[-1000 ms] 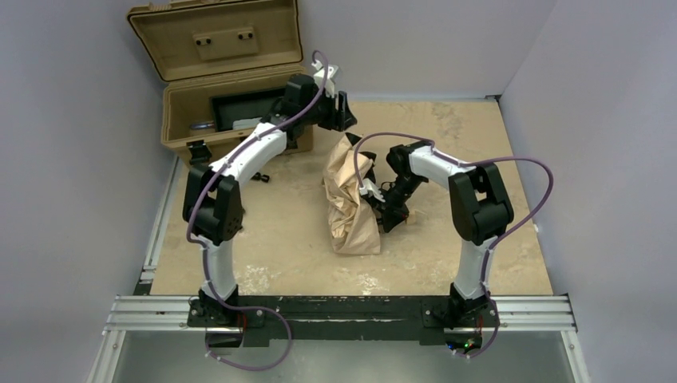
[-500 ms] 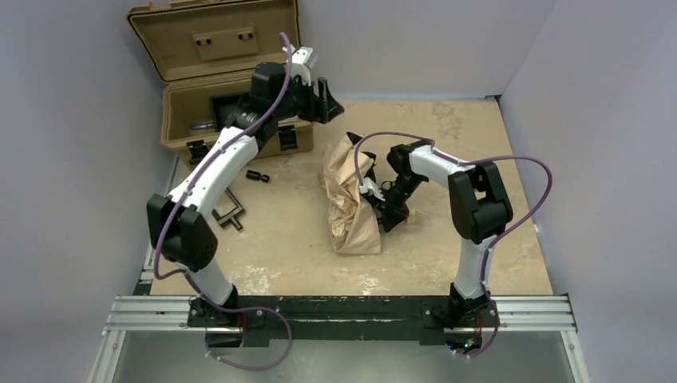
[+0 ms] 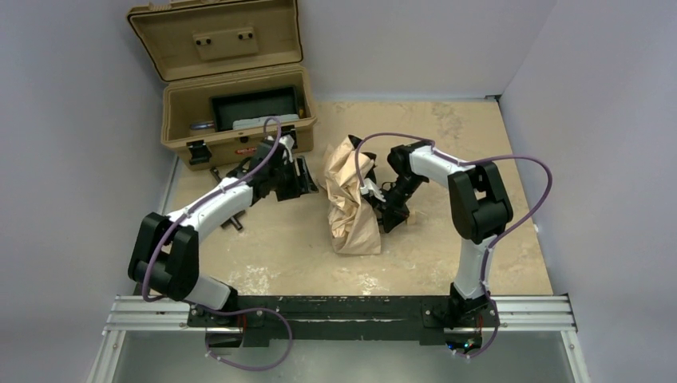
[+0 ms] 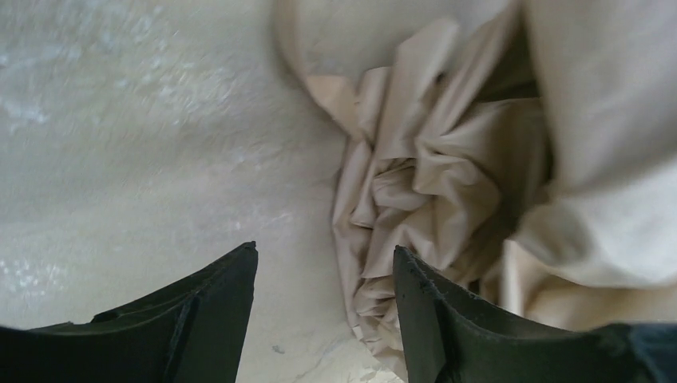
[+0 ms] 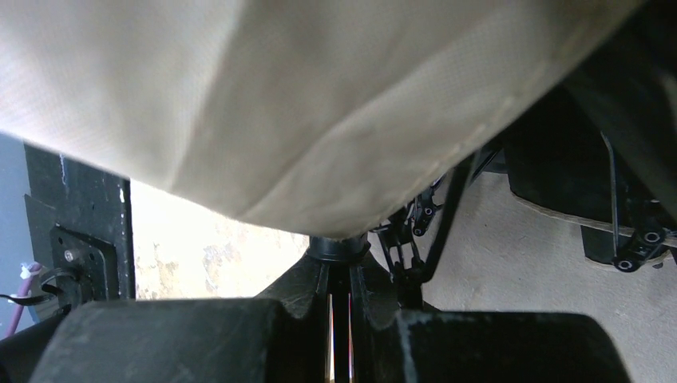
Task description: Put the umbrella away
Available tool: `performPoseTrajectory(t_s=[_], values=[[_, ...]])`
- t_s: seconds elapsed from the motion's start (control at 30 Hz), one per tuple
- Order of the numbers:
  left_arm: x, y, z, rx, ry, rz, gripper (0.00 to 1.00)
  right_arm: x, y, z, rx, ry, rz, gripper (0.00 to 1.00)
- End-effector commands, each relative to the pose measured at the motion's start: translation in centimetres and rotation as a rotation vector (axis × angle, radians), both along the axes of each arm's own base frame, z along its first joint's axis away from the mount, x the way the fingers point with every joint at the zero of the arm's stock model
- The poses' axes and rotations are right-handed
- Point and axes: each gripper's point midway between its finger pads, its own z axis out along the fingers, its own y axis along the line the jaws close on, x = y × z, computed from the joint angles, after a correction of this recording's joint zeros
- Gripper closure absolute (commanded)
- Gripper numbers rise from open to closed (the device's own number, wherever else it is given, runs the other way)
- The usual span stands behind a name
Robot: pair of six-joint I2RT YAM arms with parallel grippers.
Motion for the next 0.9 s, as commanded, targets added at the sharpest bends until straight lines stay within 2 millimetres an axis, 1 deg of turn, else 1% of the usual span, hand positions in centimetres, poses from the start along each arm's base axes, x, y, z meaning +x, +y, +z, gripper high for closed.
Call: performPoseTrajectory(t_s=[0.0,0.13,0.17,0.27,0.3,0.37,0.53,0.7,0.8,0.87], values=[[2.0,1.1,-0.7,-0.051,-0.02,0.225,0.39,0.1,0.3,1.2,0.048,-0.028,0.014,1.0],[3.7,0.9,-2.2,-0.055,-0.021,0.282,0.4,0.1,0.4,1.3,0.061,-0.046,0.024,1.0],[4.2,0.7,-3.0,-0.062,-0.008,0.29,0.4,0.1,0.4,1.4,0.063,-0.05,0.027,1.0],[5.2,-0.5,-4.0,-0.106,0.014,0.284,0.41,0.1,0.4,1.3,0.066,-0.052,0.033,1.0],[5.9,-1.1,-3.9,-0.133,0.001,0.284,0.42,0.2,0.4,1.3,0.068,-0.054,0.036,1.0],[6.4,-1.7,-4.3,-0.16,0.01,0.284,0.43,0.2,0.4,1.3,0.074,-0.061,0.041,1.0],[7.2,-2.6,-5.3,-0.206,0.032,0.297,0.43,0.8,0.7,1.3,0.095,-0.114,0.049,1.0],[7.5,-3.3,-6.2,-0.257,0.064,0.319,0.45,1.0,0.8,1.4,0.102,-0.119,0.05,1.0],[7.5,-3.4,-6.7,-0.275,0.079,0.338,0.48,1.0,0.9,1.5,0.108,-0.121,0.049,1.0],[7.4,-3.1,-7.3,-0.27,0.087,0.363,0.49,1.0,0.8,1.5,0.109,-0.127,0.051,1.0]])
